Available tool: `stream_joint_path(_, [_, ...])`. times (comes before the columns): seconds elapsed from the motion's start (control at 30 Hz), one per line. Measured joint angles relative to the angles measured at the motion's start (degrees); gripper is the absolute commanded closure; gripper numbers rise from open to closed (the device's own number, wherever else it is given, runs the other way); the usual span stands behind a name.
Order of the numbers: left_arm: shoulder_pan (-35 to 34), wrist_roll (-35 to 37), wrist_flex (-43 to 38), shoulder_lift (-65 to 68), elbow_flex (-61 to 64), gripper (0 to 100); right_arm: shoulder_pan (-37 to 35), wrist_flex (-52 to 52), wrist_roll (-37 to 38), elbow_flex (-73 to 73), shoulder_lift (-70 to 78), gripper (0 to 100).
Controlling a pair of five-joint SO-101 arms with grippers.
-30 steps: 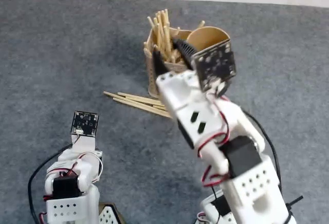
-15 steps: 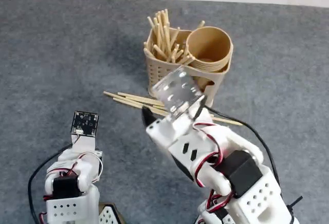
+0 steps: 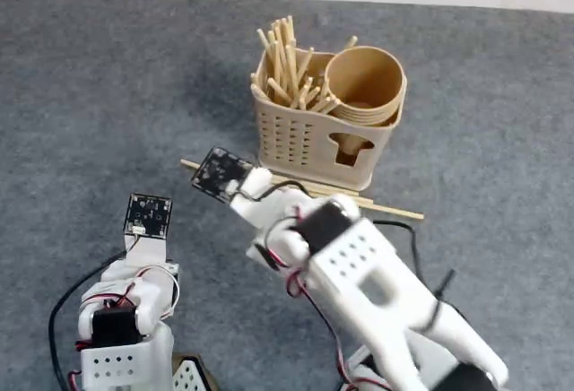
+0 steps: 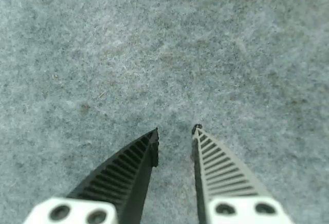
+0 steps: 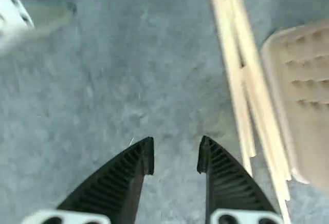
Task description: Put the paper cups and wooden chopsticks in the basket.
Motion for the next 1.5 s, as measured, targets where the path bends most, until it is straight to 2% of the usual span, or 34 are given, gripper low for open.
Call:
stream_joint_path(0.23, [0.0, 0.0, 0.0, 0.0, 0.0, 88, 5.1, -5.5, 3.1, -2.0, 12.5, 84.8])
stream_joint_path(0.47, [0.0, 0.0, 0.0, 0.0, 0.0, 88, 6.0, -5.9, 6.3, -9.8, 24.2, 78.8])
stream_joint_path(0.63, [0.0, 0.0, 0.0, 0.0, 0.0, 88, 6.2, -5.9, 10.1, -16.1, 32.3, 78.8])
stream_joint_path(0.93, [0.0, 0.0, 0.0, 0.0, 0.0, 88, 11.3, -6.0, 10.9, -25.8, 45.0, 78.9])
stream_joint_path(1.2, [0.0, 0.0, 0.0, 0.0, 0.0, 88, 12.2, -6.3, 10.9, -29.5, 50.1, 92.4])
stream_joint_path(1.5, [0.0, 0.0, 0.0, 0.0, 0.0, 88, 10.4, -2.4, 11.0, -26.1, 47.6, 93.3])
